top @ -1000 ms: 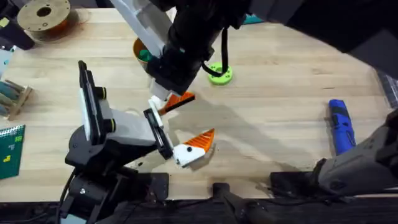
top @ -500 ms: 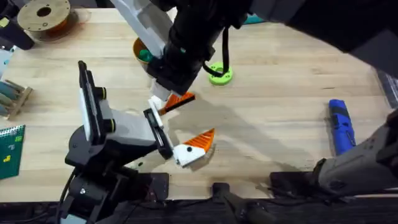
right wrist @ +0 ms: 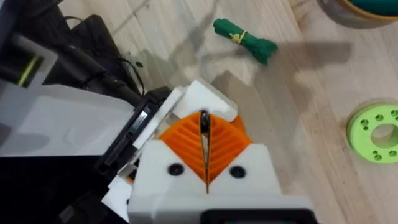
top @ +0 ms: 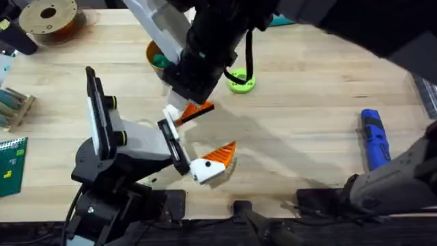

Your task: Pick up the gripper from the table and insert it into the empty holder that is missing its gripper. Then pick up a screw, insert it into the mounting hole, and use the screwdriver to tighten it. Finally, clean up the table by picking up the vegetable and placing it into the bucket.

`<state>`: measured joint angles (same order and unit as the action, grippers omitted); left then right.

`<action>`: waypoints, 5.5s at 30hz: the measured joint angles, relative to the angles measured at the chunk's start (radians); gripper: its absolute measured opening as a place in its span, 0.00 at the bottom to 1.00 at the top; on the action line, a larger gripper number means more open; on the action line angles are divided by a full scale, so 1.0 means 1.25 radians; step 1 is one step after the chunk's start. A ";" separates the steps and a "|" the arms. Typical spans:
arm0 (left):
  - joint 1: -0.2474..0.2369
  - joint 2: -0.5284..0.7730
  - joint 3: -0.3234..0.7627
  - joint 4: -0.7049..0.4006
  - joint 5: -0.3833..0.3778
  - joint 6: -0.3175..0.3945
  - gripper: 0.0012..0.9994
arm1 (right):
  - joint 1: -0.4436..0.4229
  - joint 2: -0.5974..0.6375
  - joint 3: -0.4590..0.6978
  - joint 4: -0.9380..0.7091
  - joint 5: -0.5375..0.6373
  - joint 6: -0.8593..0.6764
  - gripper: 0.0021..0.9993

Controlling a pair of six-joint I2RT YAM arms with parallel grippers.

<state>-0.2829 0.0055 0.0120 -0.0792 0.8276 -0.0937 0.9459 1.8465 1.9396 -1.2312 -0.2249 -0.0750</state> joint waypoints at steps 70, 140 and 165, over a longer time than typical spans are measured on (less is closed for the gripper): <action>0.000 0.000 0.000 -0.002 0.012 -0.009 0.99 | -0.005 0.014 0.006 -0.007 -0.037 0.000 0.01; 0.000 0.000 0.000 -0.001 0.012 0.000 0.99 | 0.036 0.001 0.006 -0.015 0.072 0.063 0.01; 0.000 0.002 0.000 -0.003 0.012 -0.026 0.99 | 0.036 -0.002 -0.026 0.041 0.060 0.067 0.01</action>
<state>-0.2829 0.0086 0.0120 -0.0826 0.8421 -0.1265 0.9909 1.8446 1.9075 -1.1797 -0.1505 0.0082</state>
